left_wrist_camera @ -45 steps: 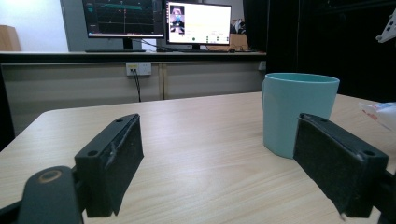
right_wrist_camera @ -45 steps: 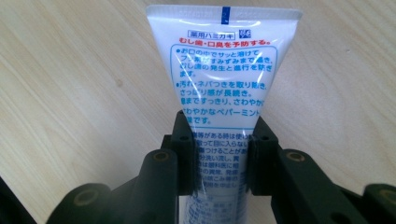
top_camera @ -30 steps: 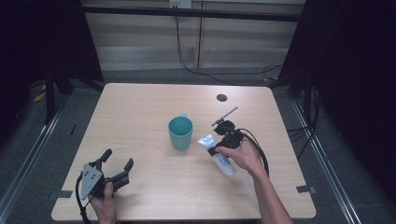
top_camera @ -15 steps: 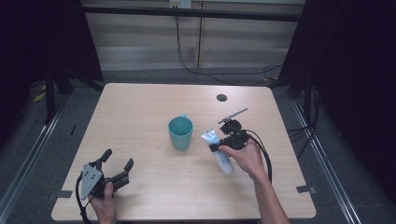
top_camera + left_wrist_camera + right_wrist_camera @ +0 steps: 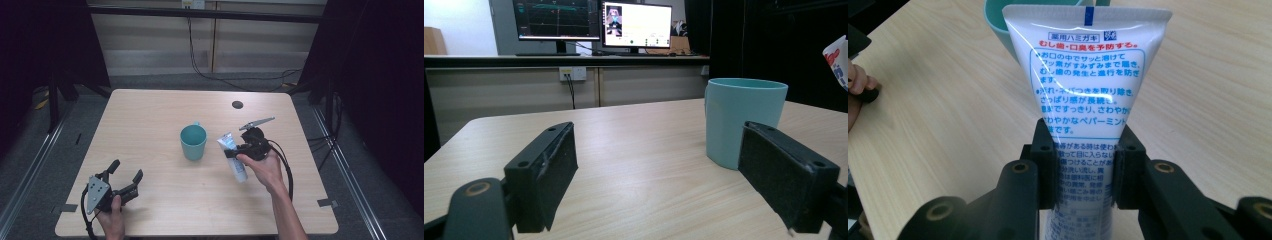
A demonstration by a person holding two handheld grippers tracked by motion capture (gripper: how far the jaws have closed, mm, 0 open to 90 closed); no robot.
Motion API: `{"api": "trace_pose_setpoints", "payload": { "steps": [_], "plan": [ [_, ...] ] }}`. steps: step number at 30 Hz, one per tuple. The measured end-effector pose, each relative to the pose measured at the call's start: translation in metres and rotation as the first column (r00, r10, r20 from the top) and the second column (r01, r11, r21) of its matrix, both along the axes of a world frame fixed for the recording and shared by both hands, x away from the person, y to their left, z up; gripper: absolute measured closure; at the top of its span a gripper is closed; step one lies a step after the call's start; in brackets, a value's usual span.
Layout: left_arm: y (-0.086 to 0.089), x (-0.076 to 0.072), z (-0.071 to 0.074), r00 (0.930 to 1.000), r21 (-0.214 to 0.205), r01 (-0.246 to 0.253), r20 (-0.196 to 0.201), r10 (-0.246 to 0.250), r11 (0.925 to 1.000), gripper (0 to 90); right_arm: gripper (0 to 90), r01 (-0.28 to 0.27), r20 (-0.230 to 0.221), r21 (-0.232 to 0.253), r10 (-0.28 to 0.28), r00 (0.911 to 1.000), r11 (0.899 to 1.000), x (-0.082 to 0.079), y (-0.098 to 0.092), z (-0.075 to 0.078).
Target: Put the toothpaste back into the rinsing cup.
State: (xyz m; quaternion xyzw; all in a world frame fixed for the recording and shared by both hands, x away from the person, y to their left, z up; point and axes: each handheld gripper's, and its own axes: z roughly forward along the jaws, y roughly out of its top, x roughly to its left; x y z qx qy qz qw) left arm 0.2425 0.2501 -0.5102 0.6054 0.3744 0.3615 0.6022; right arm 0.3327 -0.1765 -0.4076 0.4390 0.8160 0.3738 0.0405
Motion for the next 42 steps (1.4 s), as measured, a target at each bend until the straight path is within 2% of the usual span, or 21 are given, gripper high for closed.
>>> {"api": "trace_pose_setpoints", "payload": {
  "steps": [7, 13, 20, 26, 28, 34, 35, 42],
  "plan": [
    [0.000, 0.000, 0.000, 1.0000, 0.000, 0.000, 0.000, 0.000, 1.0000, 16.0, 69.6, 0.011, 0.046, 0.031, -0.012, 0.9989, 0.999, -0.002, 0.000, 0.001],
    [0.000, 0.000, 0.000, 1.0000, -0.003, 0.000, 0.001, 0.000, 1.0000, 16.0, 69.6, 0.052, 0.067, 0.063, -0.056, 0.9962, 0.997, -0.003, -0.001, 0.005],
    [0.000, 0.000, 0.000, 1.0000, 0.000, 0.000, 0.000, 0.000, 1.0000, 15.9, 69.5, 0.040, 0.128, 0.091, -0.052, 0.9905, 0.995, -0.006, -0.001, 0.010],
    [0.000, 0.000, 0.000, 1.0000, 0.000, 0.000, 0.001, 0.000, 1.0000, 15.9, 69.5, 0.045, 0.182, 0.118, -0.066, 0.9811, 0.992, -0.008, 0.000, 0.015],
    [0.000, 0.000, 0.000, 1.0000, 0.000, 0.000, 0.001, 0.000, 1.0000, 15.9, 69.5, 0.047, 0.218, 0.130, -0.075, 0.9732, 0.990, -0.010, 0.001, 0.017],
    [0.000, 0.000, 0.000, 1.0000, -0.004, 0.000, 0.001, 0.000, 1.0000, 16.0, 69.6, 0.041, 0.254, 0.162, -0.082, 0.9636, 0.986, -0.011, 0.001, 0.020],
    [0.000, 0.000, 0.000, 1.0000, -0.001, 0.000, 0.001, 0.000, 1.0000, 15.9, 69.5, 0.043, 0.247, 0.167, -0.084, 0.9655, 0.985, -0.011, 0.002, 0.021],
    [0.000, 0.000, 0.000, 1.0000, -0.003, 0.000, 0.001, 0.000, 1.0000, 15.9, 69.6, 0.049, 0.300, 0.189, -0.105, 0.9482, 0.981, -0.013, 0.004, 0.024]
  ]
}}
